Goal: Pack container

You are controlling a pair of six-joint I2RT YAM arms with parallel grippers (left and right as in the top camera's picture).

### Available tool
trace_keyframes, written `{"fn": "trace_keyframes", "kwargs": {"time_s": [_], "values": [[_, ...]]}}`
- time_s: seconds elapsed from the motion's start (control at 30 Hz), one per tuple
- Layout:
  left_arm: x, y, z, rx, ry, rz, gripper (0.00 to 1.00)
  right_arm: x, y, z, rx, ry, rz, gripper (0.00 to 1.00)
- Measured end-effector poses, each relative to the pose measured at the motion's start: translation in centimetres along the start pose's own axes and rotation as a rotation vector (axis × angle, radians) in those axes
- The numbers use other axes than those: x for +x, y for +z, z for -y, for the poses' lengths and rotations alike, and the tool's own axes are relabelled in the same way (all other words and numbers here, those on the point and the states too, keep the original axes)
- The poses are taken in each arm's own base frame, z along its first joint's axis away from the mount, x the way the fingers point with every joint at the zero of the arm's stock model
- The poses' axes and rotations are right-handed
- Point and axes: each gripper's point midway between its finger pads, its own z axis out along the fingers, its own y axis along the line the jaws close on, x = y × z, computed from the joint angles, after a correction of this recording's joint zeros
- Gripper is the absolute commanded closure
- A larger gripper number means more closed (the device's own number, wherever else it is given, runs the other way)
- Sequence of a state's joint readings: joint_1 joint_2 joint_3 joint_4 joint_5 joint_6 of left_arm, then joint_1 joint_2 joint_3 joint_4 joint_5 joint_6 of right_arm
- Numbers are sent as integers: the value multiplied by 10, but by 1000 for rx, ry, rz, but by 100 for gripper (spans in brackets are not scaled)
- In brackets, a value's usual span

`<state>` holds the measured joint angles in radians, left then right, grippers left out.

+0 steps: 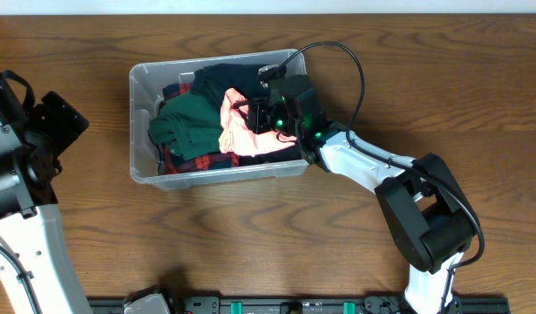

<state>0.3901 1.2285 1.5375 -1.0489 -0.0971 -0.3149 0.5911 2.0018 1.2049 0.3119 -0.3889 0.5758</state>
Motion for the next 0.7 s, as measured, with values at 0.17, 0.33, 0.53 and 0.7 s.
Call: {"fn": "trace_keyframes", "kwargs": {"time_s": [0.17, 0.33, 0.53, 0.7], "values": [[0, 0, 0, 0, 0, 0, 2, 2, -5, -5, -8, -9, -23, 51], [0, 0, 0, 0, 0, 0, 2, -4, -44, -21, 25, -73, -68, 32], [0, 0, 0, 0, 0, 0, 2, -58, -134, -35, 142, -202, 51, 1], [0, 0, 0, 0, 0, 0, 2, -107, -222, -37, 270, -282, 229, 1]]}}
